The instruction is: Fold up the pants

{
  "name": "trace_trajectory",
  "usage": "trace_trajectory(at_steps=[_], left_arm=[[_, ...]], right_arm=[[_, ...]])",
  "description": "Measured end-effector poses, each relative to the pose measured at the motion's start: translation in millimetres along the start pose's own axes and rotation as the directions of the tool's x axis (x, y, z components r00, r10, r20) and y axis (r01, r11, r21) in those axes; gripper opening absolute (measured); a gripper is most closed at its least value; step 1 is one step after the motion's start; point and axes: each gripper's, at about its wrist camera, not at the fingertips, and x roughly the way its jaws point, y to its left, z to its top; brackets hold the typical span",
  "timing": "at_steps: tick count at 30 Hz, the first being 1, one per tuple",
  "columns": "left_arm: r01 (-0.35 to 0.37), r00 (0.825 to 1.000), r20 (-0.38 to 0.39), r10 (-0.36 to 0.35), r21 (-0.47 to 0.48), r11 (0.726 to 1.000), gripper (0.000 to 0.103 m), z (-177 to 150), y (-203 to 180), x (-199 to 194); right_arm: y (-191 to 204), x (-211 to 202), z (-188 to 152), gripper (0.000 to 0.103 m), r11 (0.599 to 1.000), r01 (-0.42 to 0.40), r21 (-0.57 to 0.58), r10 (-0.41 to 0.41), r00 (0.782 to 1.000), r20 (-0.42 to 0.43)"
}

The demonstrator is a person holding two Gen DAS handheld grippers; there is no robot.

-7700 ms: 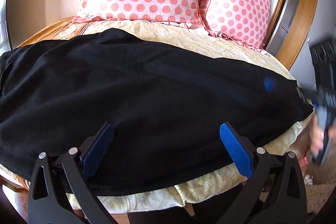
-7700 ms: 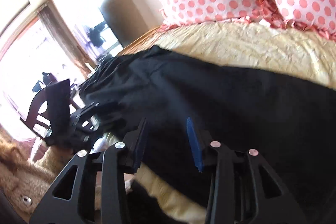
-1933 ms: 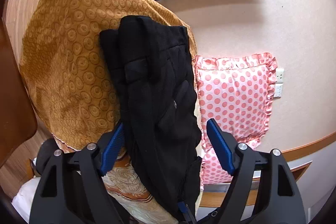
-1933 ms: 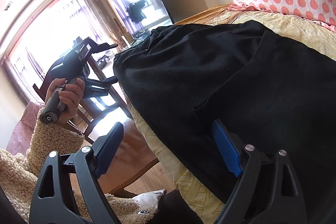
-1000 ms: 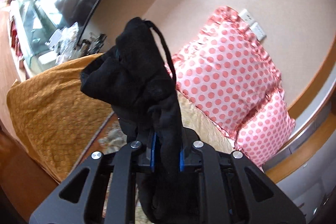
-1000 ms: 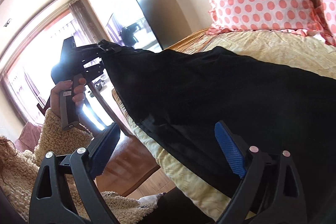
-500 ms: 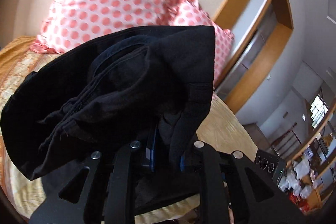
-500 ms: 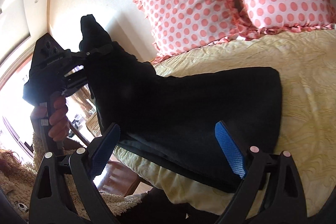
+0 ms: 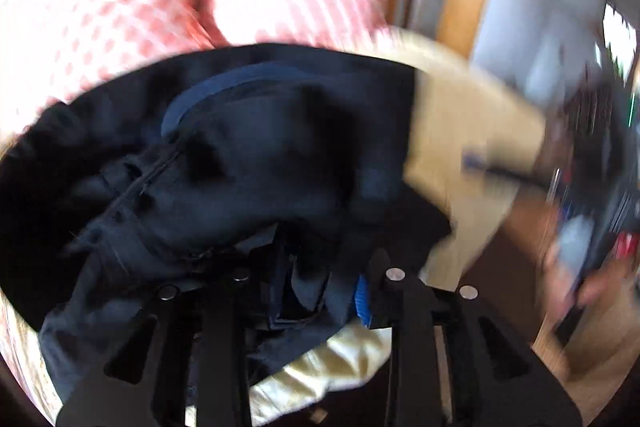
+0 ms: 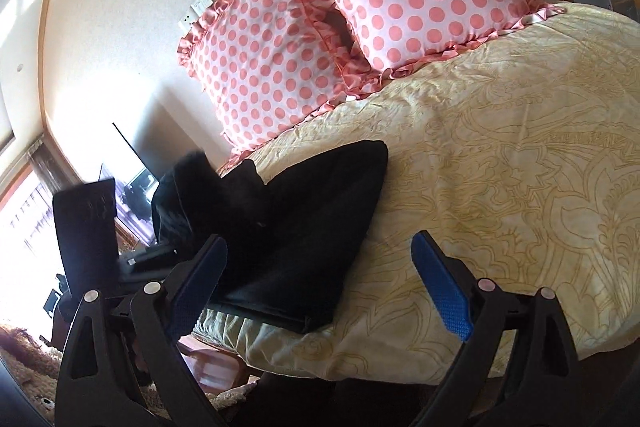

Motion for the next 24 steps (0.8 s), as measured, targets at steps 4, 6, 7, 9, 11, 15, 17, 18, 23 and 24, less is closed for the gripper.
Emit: trace_trajectory(at_steps=[4, 6, 7, 9, 11, 15, 17, 18, 23, 24], left_arm=[[-0.047, 0.997, 0.062, 0.042, 0.074, 0.996, 0.034, -13.6, -11.3, 0.3], [0.007, 0.996, 0.093, -0.012, 0.046, 0.999, 0.046, -19.3, -7.6, -5.4], [0.044, 0.993, 0.109, -0.048, 0.043, 0.998, 0.056, -22.9, -5.1, -10.2], [0.094, 0.983, 0.151, -0.100, 0.044, 0.995, 0.065, -28.6, -6.1, -22.6], [0.100, 0.974, 0.198, -0.110, 0.059, 0.993, 0.084, -33.8, -9.7, -34.1], [0.080, 0.960, 0.268, -0.083, 0.020, 0.997, 0.092, -50.2, 6.4, -63.0], [0.057, 0.952, 0.305, -0.038, -0.052, 0.997, 0.096, -61.8, 21.6, -80.3], [0.038, 0.945, 0.326, -0.003, -0.101, 0.994, 0.098, -72.1, 34.6, -90.6], [0.020, 0.912, 0.385, 0.139, -0.382, 0.924, 0.101, -95.5, 102.4, -121.1], [0.008, 0.913, 0.374, 0.165, -0.421, 0.907, 0.101, -90.6, 115.9, -116.9]], right_arm=[[7.3, -2.6, 8.1, 0.095, 0.999, 0.013, -0.039, -0.013, 1.000, 0.014], [17.4, -4.3, 15.4, 0.095, 0.996, 0.017, -0.089, -0.015, 1.000, 0.022], [24.7, -6.7, 19.5, 0.095, 0.992, 0.019, -0.124, -0.014, 0.999, 0.034], [39.5, -10.3, 27.2, 0.095, 0.982, 0.020, -0.188, -0.010, 0.999, 0.051], [57.7, -10.6, 33.6, 0.095, 0.966, 0.012, -0.258, 0.001, 0.999, 0.053], [110.7, 8.6, 28.6, 0.095, 0.869, 0.045, -0.493, -0.036, 0.999, 0.028], [141.5, 26.6, 17.5, 0.095, 0.785, 0.045, -0.618, -0.055, 0.998, 0.003], [154.3, 33.7, 10.9, 0.095, 0.747, 0.033, -0.664, -0.052, 0.999, -0.009], [216.8, 75.3, -20.5, 0.095, 0.582, -0.050, -0.812, -0.031, 0.996, -0.083], [225.8, 83.9, -27.2, 0.094, 0.554, -0.066, -0.830, -0.031, 0.995, -0.099]])
